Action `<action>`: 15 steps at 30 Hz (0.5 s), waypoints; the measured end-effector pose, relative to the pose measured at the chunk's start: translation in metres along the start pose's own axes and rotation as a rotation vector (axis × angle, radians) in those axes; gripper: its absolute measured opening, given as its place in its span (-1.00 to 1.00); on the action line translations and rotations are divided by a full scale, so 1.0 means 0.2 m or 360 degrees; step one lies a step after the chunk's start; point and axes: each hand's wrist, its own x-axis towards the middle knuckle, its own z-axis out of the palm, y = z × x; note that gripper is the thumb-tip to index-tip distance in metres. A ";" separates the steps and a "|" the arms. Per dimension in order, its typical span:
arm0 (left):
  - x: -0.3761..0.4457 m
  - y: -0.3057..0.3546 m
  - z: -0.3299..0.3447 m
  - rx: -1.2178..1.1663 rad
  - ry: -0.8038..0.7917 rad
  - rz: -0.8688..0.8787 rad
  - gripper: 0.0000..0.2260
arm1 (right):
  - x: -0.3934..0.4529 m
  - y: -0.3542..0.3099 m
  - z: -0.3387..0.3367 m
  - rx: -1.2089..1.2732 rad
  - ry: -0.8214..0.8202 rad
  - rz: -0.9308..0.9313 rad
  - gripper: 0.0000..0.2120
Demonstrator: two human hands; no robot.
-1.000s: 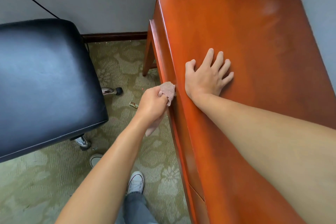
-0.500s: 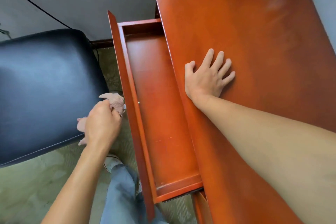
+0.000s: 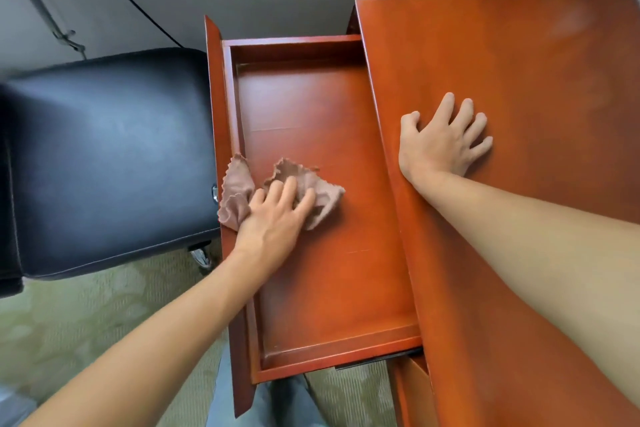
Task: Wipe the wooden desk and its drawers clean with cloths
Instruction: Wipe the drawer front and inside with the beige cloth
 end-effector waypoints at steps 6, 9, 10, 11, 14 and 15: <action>-0.18 -0.20 0.03 0.0252 -0.0157 -0.0213 -0.50 | 0.00 0.00 0.00 -0.0036 0.0017 -0.0023 -0.30; -0.27 -0.31 0.05 0.0206 -0.0139 -0.0291 -0.53 | 0.00 0.00 0.00 -0.0029 0.0018 -0.0024 -0.29; -0.29 -0.32 0.06 0.0172 -0.0130 -0.0309 -0.54 | -0.01 0.01 0.00 -0.0028 0.0018 -0.0030 -0.29; -0.30 -0.33 0.06 0.0147 -0.0128 -0.0321 -0.55 | -0.01 0.01 0.00 -0.0027 0.0017 -0.0040 -0.29; -0.32 -0.34 0.07 0.0123 -0.0154 -0.0335 -0.54 | -0.01 0.02 -0.01 -0.0017 -0.0008 -0.0051 -0.28; -0.33 -0.35 0.07 0.0113 -0.0164 -0.0341 -0.53 | -0.01 0.02 -0.02 -0.0022 -0.0020 -0.0069 -0.28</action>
